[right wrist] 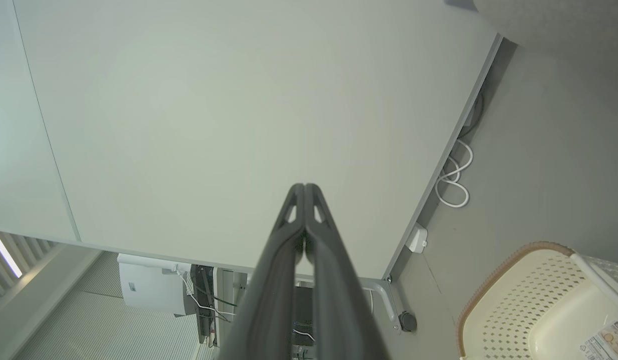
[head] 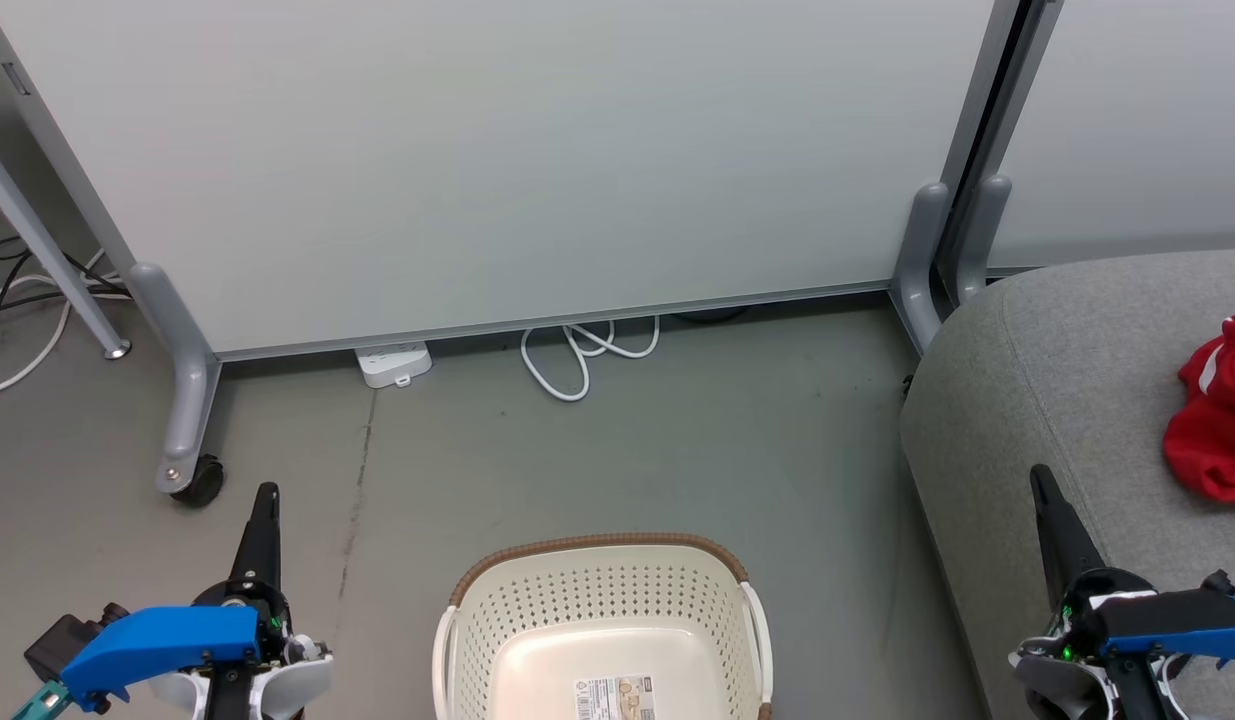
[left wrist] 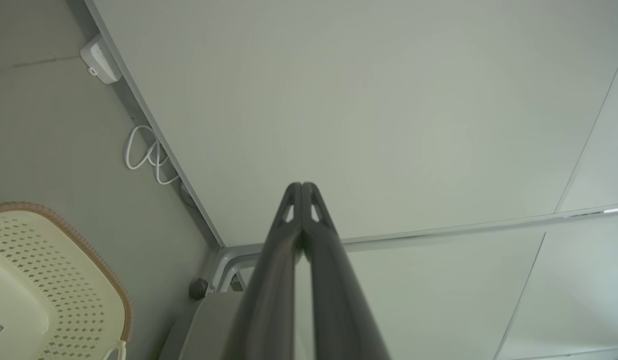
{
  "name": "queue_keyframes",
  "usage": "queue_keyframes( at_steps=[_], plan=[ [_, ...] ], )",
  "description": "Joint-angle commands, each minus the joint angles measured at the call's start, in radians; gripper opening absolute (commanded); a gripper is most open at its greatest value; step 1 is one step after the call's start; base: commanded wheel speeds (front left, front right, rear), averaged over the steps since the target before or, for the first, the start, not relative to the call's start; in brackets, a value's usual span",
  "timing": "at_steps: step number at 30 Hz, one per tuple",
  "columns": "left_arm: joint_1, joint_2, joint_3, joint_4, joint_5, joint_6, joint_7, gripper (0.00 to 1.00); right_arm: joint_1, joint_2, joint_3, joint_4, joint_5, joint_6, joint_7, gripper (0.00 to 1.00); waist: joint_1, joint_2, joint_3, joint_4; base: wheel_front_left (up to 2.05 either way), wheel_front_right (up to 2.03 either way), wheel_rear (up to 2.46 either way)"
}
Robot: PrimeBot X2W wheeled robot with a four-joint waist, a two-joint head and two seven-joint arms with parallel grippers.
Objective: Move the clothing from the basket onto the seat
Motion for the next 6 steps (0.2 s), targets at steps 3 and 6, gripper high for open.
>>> queue_keyframes(
  at_steps=[3,6],
  plan=[
    [-0.017,0.000,0.012,-0.010,-0.039,-0.010,0.013,0.00,-0.013,0.001,-0.004,-0.009,0.043,0.000,0.013,0.00,0.0000,0.0000,0.001,-0.001,0.00,0.00,0.00],
    [-0.017,0.000,0.014,-0.013,-0.059,-0.010,0.019,0.00,-0.013,0.002,-0.005,-0.010,0.067,0.000,0.017,0.00,0.0000,0.0000,0.002,-0.002,0.00,0.00,0.00]
  ],
)
